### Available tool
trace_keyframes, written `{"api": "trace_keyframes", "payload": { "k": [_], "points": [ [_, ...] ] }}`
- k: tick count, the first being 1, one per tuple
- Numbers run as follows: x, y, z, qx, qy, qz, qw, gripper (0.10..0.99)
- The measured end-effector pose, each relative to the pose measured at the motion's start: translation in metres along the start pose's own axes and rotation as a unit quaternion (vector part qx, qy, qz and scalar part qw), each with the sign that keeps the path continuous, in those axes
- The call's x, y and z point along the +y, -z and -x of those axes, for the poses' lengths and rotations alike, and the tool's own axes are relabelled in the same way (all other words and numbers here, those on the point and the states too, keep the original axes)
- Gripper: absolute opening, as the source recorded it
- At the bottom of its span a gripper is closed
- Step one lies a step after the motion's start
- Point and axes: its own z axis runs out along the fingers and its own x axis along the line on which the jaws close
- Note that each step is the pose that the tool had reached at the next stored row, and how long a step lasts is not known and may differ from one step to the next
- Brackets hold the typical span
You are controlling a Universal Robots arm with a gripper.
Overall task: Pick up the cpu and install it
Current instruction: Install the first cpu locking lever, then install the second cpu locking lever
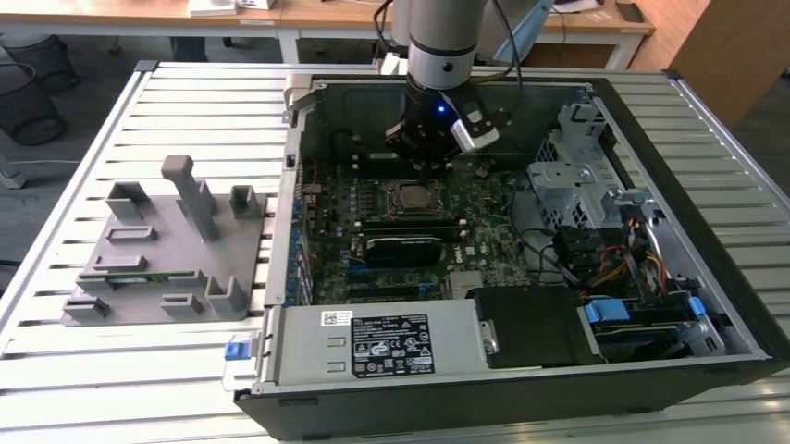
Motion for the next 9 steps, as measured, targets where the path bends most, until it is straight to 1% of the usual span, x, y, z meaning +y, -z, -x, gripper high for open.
{"api": "trace_keyframes", "payload": {
  "k": [9],
  "points": [
    [-0.0018,0.0,0.0,0.0,0.0,0.0003,1.0,0.106]
  ]
}}
